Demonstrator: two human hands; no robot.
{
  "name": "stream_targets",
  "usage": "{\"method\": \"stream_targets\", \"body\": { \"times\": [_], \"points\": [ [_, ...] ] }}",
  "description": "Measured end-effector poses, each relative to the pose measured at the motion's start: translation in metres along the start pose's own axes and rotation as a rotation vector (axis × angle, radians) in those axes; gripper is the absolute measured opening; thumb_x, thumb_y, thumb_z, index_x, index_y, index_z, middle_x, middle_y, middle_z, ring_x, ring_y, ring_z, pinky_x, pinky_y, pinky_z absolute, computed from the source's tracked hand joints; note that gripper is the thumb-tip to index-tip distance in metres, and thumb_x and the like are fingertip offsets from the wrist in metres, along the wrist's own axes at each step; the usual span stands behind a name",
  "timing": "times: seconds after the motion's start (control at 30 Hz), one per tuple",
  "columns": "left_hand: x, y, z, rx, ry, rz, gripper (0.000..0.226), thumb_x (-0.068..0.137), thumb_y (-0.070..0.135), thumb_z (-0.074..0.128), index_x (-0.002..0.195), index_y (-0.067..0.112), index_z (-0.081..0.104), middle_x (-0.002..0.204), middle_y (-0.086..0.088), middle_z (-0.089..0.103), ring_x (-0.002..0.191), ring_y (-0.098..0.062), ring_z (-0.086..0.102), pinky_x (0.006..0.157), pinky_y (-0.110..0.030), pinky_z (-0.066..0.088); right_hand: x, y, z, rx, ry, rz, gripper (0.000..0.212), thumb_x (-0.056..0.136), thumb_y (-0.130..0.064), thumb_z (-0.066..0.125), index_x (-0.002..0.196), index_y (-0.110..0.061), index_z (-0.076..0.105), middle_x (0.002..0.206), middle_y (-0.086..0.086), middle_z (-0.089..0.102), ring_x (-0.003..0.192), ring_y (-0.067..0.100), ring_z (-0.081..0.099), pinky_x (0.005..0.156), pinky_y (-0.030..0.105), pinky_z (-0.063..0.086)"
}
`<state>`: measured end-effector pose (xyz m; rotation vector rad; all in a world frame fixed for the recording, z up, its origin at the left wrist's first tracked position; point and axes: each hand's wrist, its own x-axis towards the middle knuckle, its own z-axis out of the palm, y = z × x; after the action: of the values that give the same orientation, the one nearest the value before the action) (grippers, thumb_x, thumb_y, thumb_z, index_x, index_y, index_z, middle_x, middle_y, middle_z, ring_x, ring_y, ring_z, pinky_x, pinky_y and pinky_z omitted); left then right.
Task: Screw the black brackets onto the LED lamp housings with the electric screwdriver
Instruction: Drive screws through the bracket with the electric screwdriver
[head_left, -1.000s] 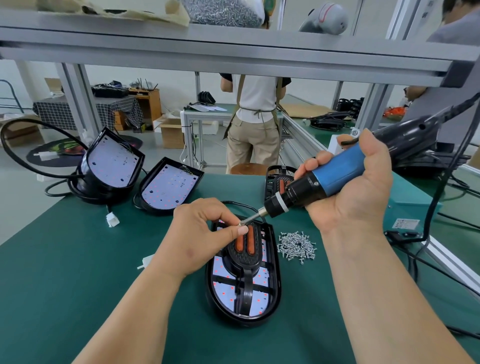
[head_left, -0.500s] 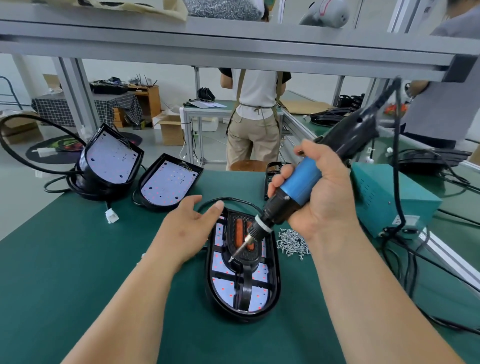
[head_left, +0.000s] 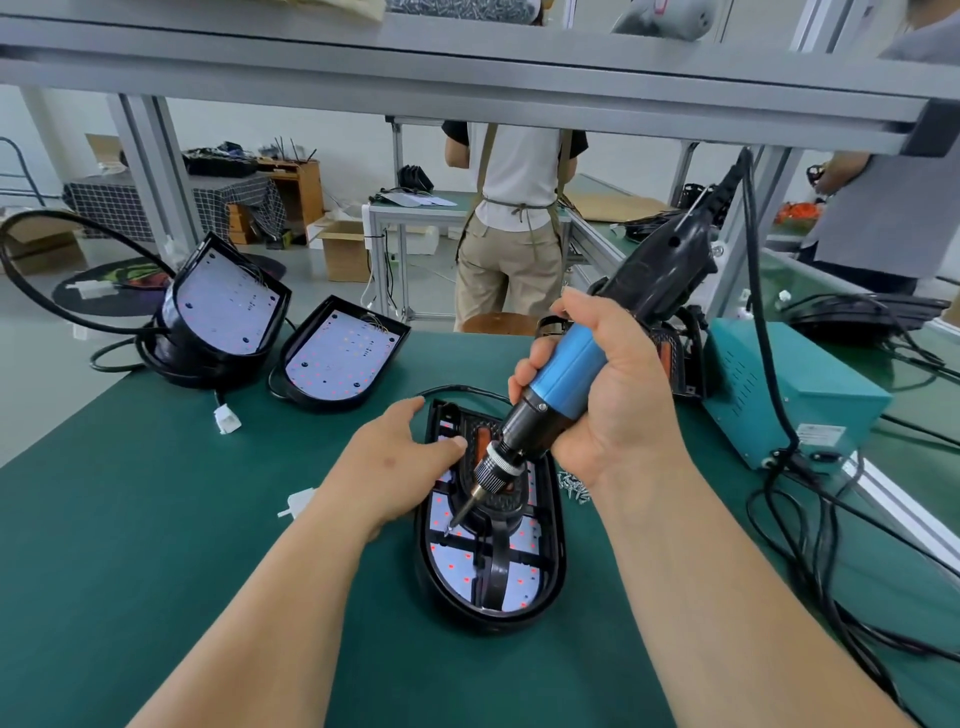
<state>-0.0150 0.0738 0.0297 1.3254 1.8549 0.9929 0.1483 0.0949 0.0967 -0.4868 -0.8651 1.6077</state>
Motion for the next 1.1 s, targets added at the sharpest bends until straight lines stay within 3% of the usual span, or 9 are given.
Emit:
{"method": "stream_targets", "body": {
  "times": [0.1, 0.2, 0.27, 0.43, 0.53, 0.63, 0.73, 0.83, 1.1],
  "points": [
    [-0.001, 0.001, 0.002, -0.049, -0.022, 0.025, 0.042, 0.086, 0.037, 0.069, 0.127, 0.034, 0.061, 0.096, -0.002, 0.074, 0.088, -0.022, 0.070, 0.083, -0.035, 0.054, -0.001, -0.001, 0.002, -0.005, 0.006, 0.009, 0.015, 0.068, -0.027, 0.072, 0.064, -0.017, 0.061, 0.057, 0.007, 0.052, 0.047, 0.021, 0.051, 0.053, 0.029, 0.051],
    [-0.005, 0.003, 0.002, -0.088, -0.014, 0.069, 0.010, 0.087, 0.030, 0.070, 0.091, 0.039, 0.072, 0.075, 0.002, 0.075, 0.079, -0.022, 0.072, 0.078, -0.035, 0.055, -0.002, 0.000, 0.004, -0.016, -0.023, 0.020, 0.030, 0.067, -0.026, 0.073, 0.086, -0.011, 0.056, 0.058, 0.008, 0.050, 0.048, 0.023, 0.049, 0.053, 0.029, 0.049],
    [-0.006, 0.004, 0.002, -0.095, -0.015, 0.082, 0.008, 0.087, 0.028, 0.070, 0.086, 0.035, 0.073, 0.075, 0.002, 0.075, 0.077, -0.019, 0.072, 0.077, -0.033, 0.054, -0.003, 0.001, 0.006, -0.053, -0.057, 0.010, 0.036, 0.068, -0.027, 0.073, 0.093, -0.010, 0.052, 0.059, 0.009, 0.050, 0.048, 0.023, 0.049, 0.053, 0.030, 0.048],
    [-0.008, 0.005, 0.003, -0.161, -0.121, 0.015, 0.011, 0.086, 0.024, 0.069, 0.076, 0.021, 0.070, 0.075, -0.001, 0.069, 0.073, -0.020, 0.061, 0.076, -0.035, 0.048, -0.009, 0.004, 0.012, -0.125, -0.179, -0.052, 0.011, 0.074, -0.026, 0.071, 0.074, -0.020, 0.061, 0.057, 0.008, 0.050, 0.047, 0.023, 0.049, 0.055, 0.031, 0.045],
    [-0.008, 0.004, 0.002, -0.262, -0.250, -0.045, 0.008, 0.091, 0.013, 0.065, 0.083, 0.011, 0.066, 0.081, -0.012, 0.065, 0.081, -0.025, 0.058, 0.085, -0.043, 0.049, -0.013, 0.011, 0.017, -0.115, -0.210, -0.068, 0.010, 0.077, -0.022, 0.069, 0.069, -0.024, 0.062, 0.061, 0.010, 0.045, 0.053, 0.023, 0.044, 0.053, 0.030, 0.045],
    [-0.008, 0.001, 0.005, -0.369, -0.223, -0.109, 0.010, 0.091, 0.007, 0.064, 0.099, 0.000, 0.064, 0.091, -0.023, 0.067, 0.085, -0.030, 0.059, 0.097, -0.056, 0.048, -0.014, 0.015, 0.021, -0.142, -0.215, -0.083, 0.014, 0.077, -0.020, 0.069, 0.067, -0.025, 0.062, 0.063, 0.011, 0.042, 0.055, 0.023, 0.043, 0.052, 0.030, 0.045],
    [-0.008, 0.003, 0.010, -0.403, -0.169, -0.110, 0.026, 0.090, 0.004, 0.065, 0.114, -0.005, 0.060, 0.102, -0.029, 0.067, 0.085, -0.029, 0.060, 0.092, -0.049, 0.051, -0.014, 0.013, 0.023, -0.168, -0.188, -0.096, 0.020, 0.078, -0.020, 0.070, 0.061, -0.028, 0.061, 0.060, 0.010, 0.044, 0.053, 0.024, 0.043, 0.052, 0.030, 0.045],
    [-0.007, 0.005, 0.014, -0.414, -0.155, -0.107, 0.024, 0.086, 0.004, 0.067, 0.109, -0.002, 0.063, 0.097, -0.027, 0.069, 0.076, -0.025, 0.062, 0.080, -0.040, 0.053, -0.013, 0.011, 0.023, -0.185, -0.169, -0.110, 0.022, 0.077, -0.021, 0.070, 0.058, -0.027, 0.060, 0.060, 0.010, 0.045, 0.052, 0.023, 0.043, 0.051, 0.030, 0.045],
    [-0.006, 0.010, 0.018, -0.320, -0.090, -0.111, 0.034, 0.074, 0.023, 0.079, 0.104, 0.019, 0.063, 0.096, -0.011, 0.073, 0.079, -0.022, 0.066, 0.077, -0.035, 0.055, -0.010, 0.008, 0.021, -0.199, -0.116, -0.122, 0.019, 0.074, -0.024, 0.072, 0.059, -0.026, 0.060, 0.056, 0.008, 0.048, 0.047, 0.023, 0.045, 0.054, 0.032, 0.043]
  ]
}}
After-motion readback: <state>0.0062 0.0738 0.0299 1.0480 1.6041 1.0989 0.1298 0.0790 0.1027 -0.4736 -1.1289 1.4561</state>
